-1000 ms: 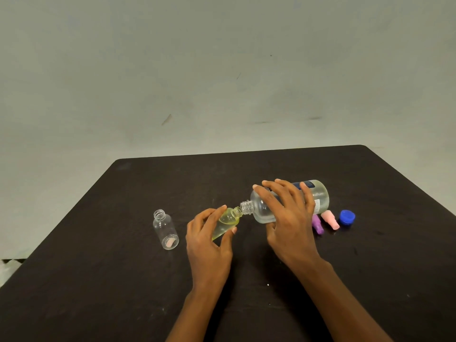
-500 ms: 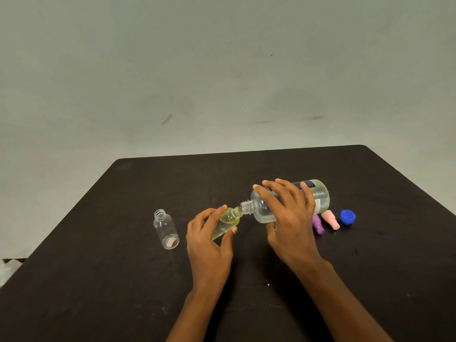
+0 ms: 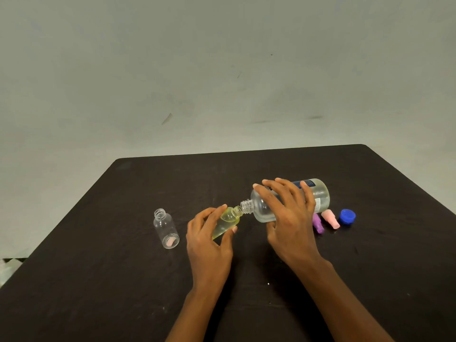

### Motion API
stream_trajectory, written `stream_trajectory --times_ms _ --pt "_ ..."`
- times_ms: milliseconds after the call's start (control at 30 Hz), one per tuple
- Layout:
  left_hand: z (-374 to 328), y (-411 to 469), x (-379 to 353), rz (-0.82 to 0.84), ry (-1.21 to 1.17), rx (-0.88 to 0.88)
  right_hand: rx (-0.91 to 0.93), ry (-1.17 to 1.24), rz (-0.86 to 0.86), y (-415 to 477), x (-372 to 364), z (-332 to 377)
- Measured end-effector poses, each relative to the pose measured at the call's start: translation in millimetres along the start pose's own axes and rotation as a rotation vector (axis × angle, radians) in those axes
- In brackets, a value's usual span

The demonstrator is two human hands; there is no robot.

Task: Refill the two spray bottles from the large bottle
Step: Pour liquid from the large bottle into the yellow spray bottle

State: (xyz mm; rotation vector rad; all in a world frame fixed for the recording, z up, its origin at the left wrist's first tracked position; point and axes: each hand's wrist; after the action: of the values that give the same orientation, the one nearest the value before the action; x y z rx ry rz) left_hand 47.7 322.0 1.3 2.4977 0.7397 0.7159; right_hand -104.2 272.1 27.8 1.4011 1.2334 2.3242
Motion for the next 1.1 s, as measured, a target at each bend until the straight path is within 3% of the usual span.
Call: stream_trajectory --times_ms 1100 --pt "-2.4 0.0 1.7 0.011 0.022 0.003 -0.001 0.008 -0.024 -0.8 -1.8 -0.5"
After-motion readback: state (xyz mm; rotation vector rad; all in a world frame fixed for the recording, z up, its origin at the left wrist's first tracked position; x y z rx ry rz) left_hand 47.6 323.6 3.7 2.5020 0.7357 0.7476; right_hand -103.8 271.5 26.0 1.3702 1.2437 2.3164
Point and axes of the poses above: each hand's wrist, its own y-axis towards the middle knuckle, its own x-axis out of the back of the hand, z = x × y, and after that the axes turned 3 degrees about z, right-handed
